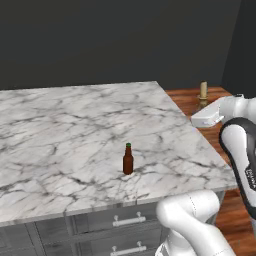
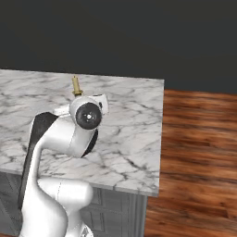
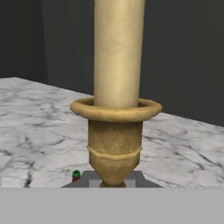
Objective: Get the candle and the beer from the cabinet and move them to the dining counter.
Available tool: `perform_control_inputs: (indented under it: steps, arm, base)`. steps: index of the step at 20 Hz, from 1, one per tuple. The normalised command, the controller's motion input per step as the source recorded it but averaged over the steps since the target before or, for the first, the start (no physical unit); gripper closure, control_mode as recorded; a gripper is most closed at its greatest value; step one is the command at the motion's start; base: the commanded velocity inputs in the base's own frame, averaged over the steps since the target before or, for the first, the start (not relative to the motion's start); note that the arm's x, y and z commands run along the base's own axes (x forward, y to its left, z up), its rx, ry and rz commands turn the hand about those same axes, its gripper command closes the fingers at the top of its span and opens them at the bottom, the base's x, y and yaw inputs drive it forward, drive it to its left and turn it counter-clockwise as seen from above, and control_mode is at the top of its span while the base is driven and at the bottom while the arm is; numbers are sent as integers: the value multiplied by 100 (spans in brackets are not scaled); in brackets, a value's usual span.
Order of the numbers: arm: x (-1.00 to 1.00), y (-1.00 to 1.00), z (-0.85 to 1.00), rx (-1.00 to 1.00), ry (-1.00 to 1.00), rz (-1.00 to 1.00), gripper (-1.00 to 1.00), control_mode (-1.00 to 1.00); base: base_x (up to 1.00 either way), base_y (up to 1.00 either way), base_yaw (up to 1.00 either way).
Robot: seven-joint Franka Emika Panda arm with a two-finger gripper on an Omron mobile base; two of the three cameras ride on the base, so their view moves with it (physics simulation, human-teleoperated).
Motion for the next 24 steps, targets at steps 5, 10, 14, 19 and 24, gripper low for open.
perform_control_inputs:
  steps: [5,10,14,19,24]
  arm:
    - [10,-7,-44,1,0,66,100,-100]
    - [21,1,-45,2,1,56,100,-100]
    - [32,6,-40,4,4,38,100,-100]
    - [43,5,-38,9,21,14,100,-100]
    - [45,8,-48,6,25,3,100,-100]
  base:
    - [0,0,0]
    - [0,0,0]
    - [0,0,0]
    - [0,0,0]
    - [0,0,0]
